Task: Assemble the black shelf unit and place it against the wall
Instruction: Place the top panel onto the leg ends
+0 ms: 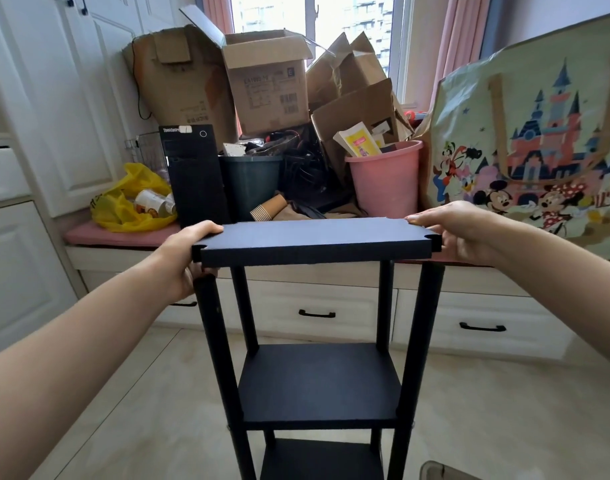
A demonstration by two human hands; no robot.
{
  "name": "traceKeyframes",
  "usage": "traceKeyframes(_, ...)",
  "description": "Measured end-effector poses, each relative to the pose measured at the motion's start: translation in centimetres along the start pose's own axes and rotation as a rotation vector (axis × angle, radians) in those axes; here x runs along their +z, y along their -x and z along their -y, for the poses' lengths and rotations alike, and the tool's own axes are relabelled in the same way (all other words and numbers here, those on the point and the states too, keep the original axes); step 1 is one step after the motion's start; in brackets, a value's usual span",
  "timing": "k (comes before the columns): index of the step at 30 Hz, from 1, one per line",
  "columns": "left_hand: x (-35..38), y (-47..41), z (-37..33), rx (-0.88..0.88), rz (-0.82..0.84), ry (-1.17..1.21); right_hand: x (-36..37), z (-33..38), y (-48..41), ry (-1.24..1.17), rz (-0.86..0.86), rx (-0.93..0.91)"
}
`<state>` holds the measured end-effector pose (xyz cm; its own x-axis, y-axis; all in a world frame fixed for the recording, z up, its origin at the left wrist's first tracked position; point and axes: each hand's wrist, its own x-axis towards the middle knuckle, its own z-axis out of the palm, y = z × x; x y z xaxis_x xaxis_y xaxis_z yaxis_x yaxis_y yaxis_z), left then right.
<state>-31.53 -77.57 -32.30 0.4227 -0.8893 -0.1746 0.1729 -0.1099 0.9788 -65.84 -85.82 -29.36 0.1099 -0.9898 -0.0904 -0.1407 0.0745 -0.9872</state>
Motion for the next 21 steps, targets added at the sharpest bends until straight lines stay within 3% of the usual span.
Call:
traceKeyframes(14,0.8,0.3,0.0,0.068,-0.020,-0.042,0.5,-1.6,-1.2,-0.025,-0.027,0.072)
traceKeyframes(21,0.3,-1.2,2.7,-0.067,0.025,-0.142,0.8,-2.4,-1.8,0.035,0.018,0.136)
